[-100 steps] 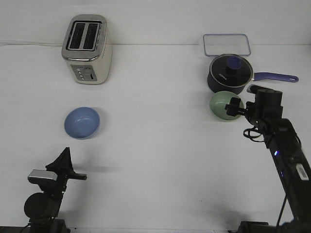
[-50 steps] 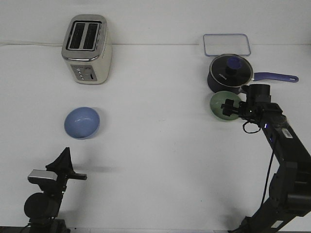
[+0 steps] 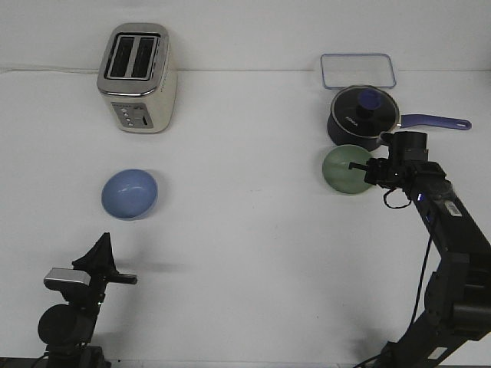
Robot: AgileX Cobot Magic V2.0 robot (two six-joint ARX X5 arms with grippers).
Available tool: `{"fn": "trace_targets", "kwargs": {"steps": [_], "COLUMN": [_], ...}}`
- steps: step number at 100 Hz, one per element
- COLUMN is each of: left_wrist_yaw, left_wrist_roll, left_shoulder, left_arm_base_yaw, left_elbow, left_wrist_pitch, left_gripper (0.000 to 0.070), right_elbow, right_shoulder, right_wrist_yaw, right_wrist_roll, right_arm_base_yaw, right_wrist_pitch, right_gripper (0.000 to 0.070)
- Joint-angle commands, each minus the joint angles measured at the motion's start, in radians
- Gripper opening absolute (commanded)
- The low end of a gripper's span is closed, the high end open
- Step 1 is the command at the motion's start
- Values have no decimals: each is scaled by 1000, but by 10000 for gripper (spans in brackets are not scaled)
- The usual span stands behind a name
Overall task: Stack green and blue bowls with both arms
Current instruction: 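Grip the green bowl rim with the right gripper and lift it, then carry the green bowl toward the robot and lower it onto the table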
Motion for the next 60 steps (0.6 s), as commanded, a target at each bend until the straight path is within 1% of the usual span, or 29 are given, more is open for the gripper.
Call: {"fn": "trace_targets", "kwargs": {"steps": [1, 12, 28, 41, 60], "left_wrist_yaw": [0, 0, 0, 0, 0], "left_wrist_roll": [-2, -2, -2, -2, -2], "left_shoulder": [-2, -2, -2, -2, -2], "left_arm_base_yaw": [0, 0, 0, 0, 0], "left_elbow": [-19, -19, -19, -19, -19], "left_wrist_pitch": [10, 10, 10, 10, 10], "left_gripper": [15, 15, 15, 15, 15], "right_elbow": [21, 21, 21, 13, -92], "right_shoulder": [-60, -152, -285, -373, -484], "right_wrist_yaw": [-30, -91, -177, -195, -193], "right_wrist_roll": [-10, -9, -13, -36, -27], "right_arm_base_yaw": [-4, -4, 15, 84, 255], "right_wrist_pitch": [6, -26, -119, -215, -226], "right_gripper": [0, 0, 0, 0, 0]}}
